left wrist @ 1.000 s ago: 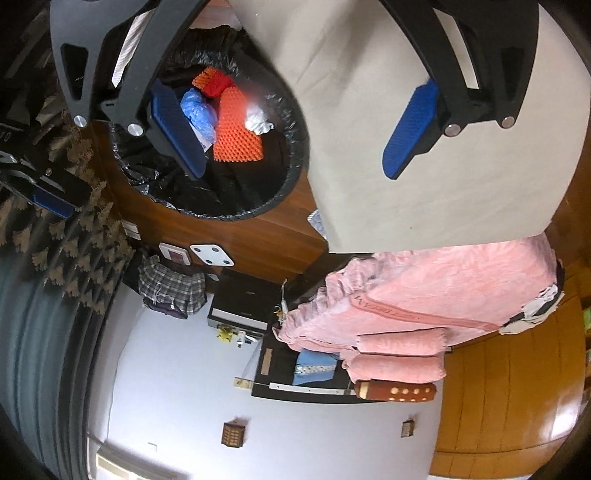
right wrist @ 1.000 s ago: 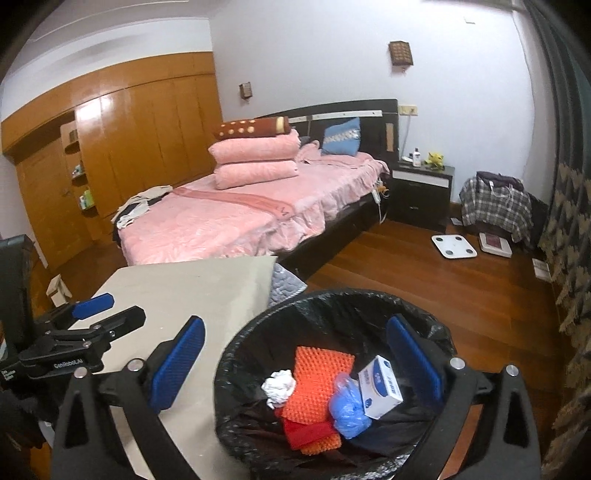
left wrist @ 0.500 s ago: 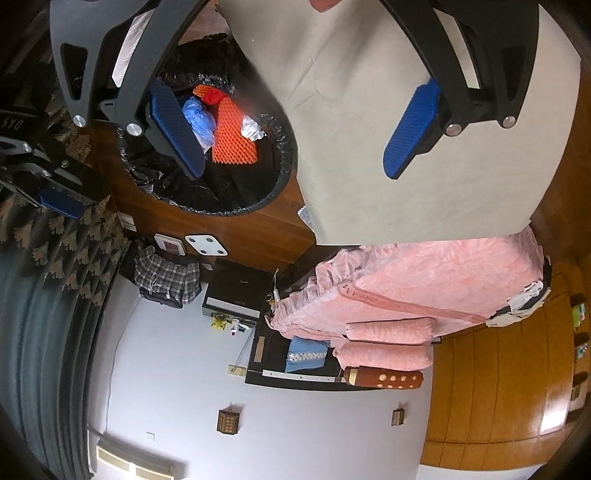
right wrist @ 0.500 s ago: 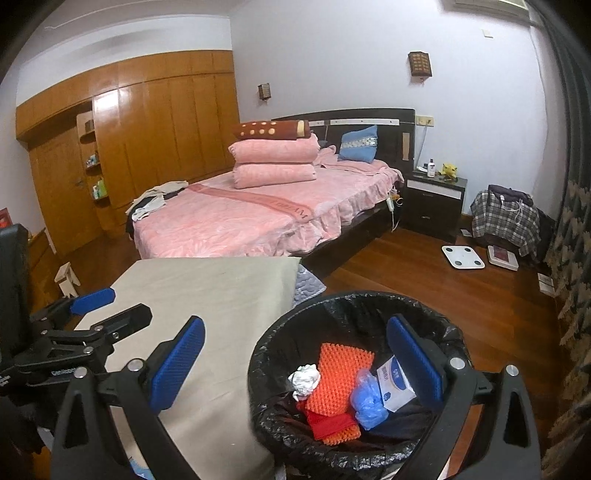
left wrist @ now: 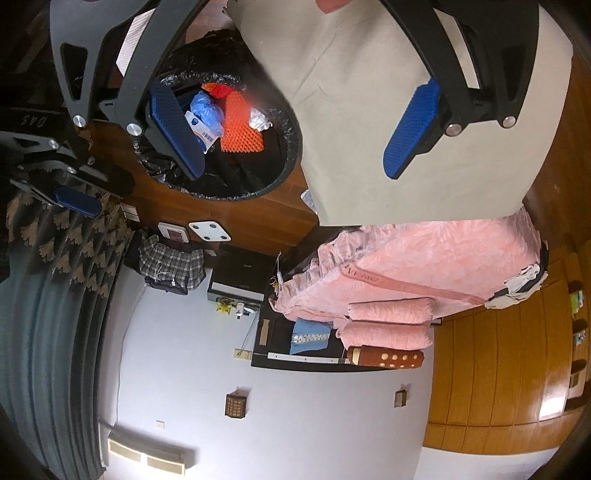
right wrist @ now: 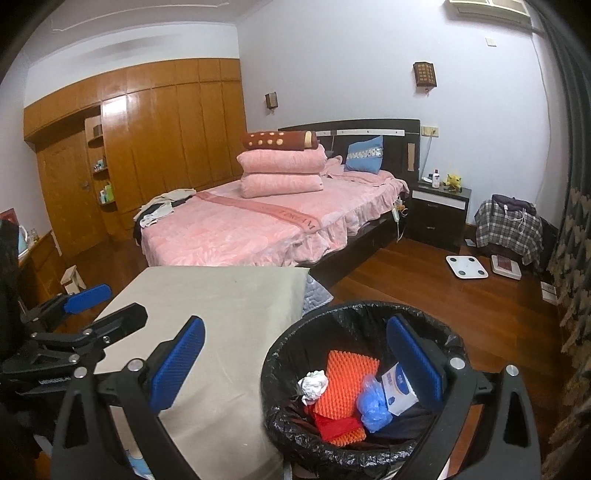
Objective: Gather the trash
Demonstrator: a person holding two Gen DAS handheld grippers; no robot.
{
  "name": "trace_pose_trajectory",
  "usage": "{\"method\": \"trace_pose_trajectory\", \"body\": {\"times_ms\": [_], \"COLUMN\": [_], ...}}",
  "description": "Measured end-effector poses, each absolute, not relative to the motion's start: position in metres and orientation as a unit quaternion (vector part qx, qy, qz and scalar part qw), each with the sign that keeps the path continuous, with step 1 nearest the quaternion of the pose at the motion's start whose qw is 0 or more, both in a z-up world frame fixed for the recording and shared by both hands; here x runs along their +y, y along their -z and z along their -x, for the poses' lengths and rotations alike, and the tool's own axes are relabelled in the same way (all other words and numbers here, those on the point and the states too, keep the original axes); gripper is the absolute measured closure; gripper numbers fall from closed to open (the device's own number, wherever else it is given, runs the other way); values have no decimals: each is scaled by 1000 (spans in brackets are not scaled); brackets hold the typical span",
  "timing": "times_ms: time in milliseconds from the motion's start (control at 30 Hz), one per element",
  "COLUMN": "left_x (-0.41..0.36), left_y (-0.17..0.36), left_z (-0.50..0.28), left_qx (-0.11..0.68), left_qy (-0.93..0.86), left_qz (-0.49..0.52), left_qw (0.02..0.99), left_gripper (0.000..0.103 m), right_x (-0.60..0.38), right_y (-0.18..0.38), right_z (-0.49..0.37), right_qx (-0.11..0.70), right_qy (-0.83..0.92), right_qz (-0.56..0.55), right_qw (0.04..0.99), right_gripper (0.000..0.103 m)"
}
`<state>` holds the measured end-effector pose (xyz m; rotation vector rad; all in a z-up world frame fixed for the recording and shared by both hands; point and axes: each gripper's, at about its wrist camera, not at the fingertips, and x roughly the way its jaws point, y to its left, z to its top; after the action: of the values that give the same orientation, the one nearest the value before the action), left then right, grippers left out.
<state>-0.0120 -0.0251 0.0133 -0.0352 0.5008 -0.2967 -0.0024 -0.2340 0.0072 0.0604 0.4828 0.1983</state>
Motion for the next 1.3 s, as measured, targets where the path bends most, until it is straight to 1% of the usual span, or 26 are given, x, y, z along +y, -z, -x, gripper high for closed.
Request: {"method": "trace_pose_trajectory", "body": {"times_ms": [567, 1300], "left_x": [-24, -23], "left_y": [-24, -26], "left_z": [18, 19], "left_qx": [235, 235], "left_qy": [148, 147], "left_qz": [22, 22], "left_qw": [961, 961], "left_gripper": [8, 8], "right_x": [-231, -229], "right_y": [-13, -10], "right_z": [4, 5], "right_qx": [232, 235], "right_qy": [-101, -103], "right_qz": [-27, -25], "right_qw": [967, 966], "right_gripper": [6, 6]}}
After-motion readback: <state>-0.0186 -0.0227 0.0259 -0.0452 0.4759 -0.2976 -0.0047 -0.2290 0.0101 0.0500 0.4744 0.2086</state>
